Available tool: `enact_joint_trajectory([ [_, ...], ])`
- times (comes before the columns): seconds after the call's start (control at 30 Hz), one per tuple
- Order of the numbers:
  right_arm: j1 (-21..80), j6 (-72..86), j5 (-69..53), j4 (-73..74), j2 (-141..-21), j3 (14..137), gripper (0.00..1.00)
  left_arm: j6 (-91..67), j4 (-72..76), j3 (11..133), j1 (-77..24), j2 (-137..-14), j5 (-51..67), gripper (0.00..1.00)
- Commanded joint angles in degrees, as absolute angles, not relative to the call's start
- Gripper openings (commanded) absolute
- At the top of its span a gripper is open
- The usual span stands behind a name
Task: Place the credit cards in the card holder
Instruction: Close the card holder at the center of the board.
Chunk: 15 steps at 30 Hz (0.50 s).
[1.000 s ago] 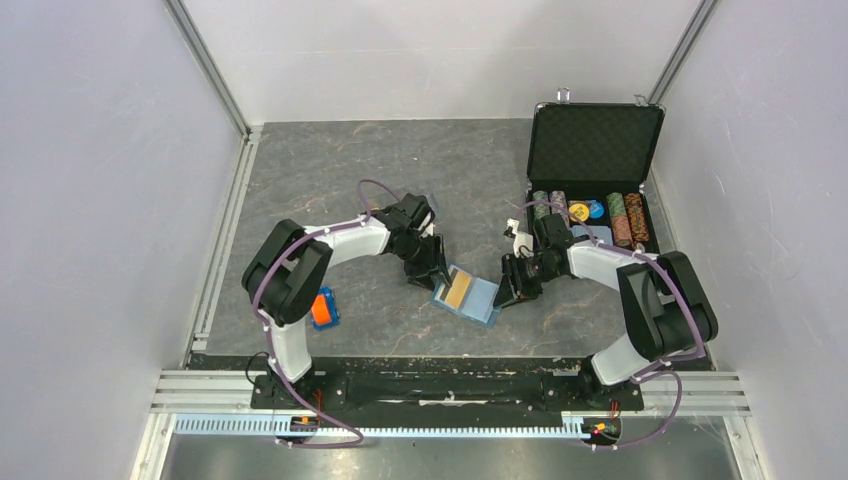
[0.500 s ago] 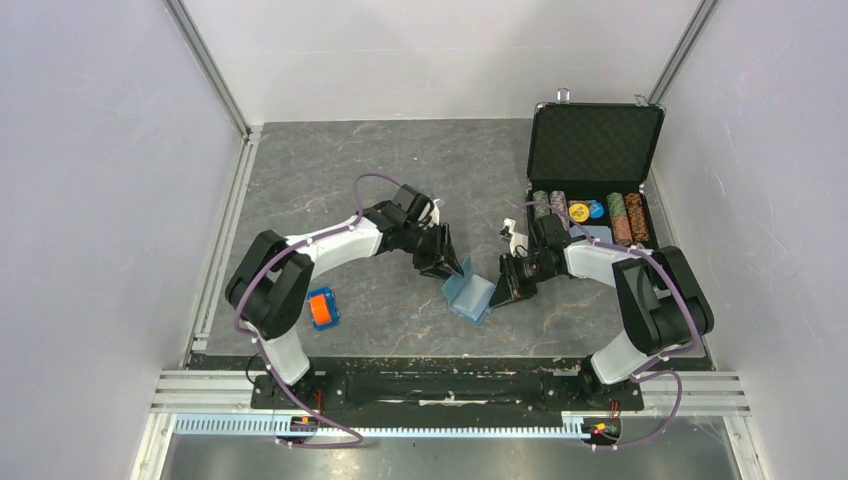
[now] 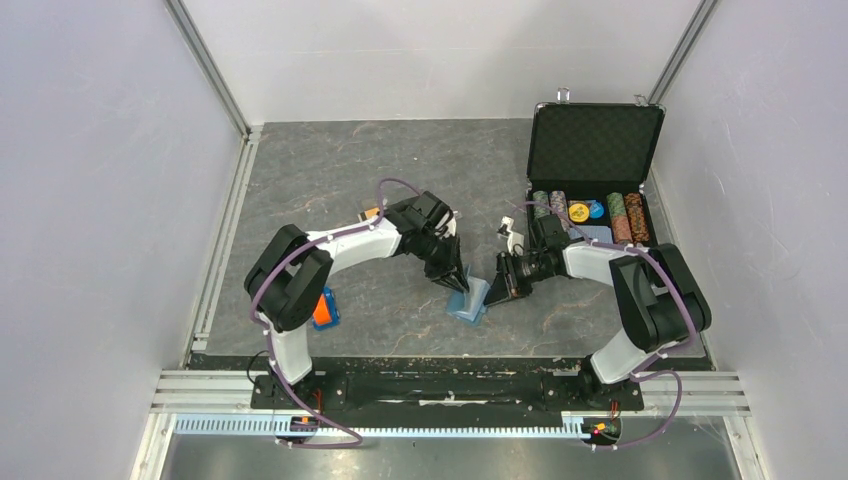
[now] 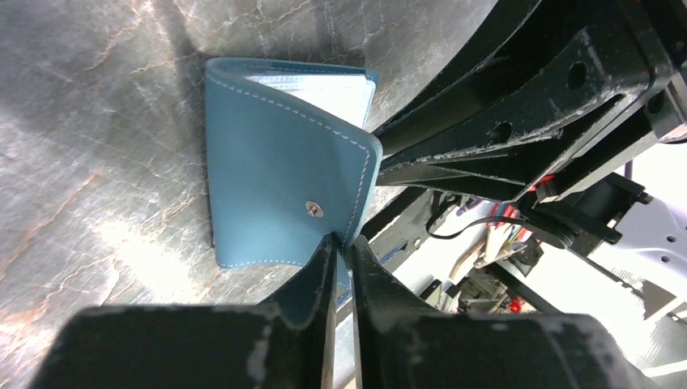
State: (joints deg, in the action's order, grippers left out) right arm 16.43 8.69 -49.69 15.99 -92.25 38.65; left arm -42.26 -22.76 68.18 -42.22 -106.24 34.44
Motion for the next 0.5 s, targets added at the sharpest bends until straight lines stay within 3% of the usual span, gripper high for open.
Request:
enact_joint_trajectory([
  [0.0,17.68,9.20,-54.14,12.25,-93.24,38.74,0.22,-36.76,-31.10,72.69,-42.36,-106.87,28.28,0.07],
  [0.07,18.45,9.14,-54.78,11.59,-93.97,39.00,0.22,-35.29,-33.81,73.68,-42.36,-106.96,26.76,0.02],
  [0.3,21.31,8.64,-53.92,11.59,-95.28,41.86,0.22,-33.33,-37.54,74.51,-42.36,-106.61,22.89,0.02],
  [0.47,22.94,5.27,-52.68,14.58,-96.35,45.16,0.14,-33.36,-38.58,75.06,-42.23,-106.02,20.30,0.02],
])
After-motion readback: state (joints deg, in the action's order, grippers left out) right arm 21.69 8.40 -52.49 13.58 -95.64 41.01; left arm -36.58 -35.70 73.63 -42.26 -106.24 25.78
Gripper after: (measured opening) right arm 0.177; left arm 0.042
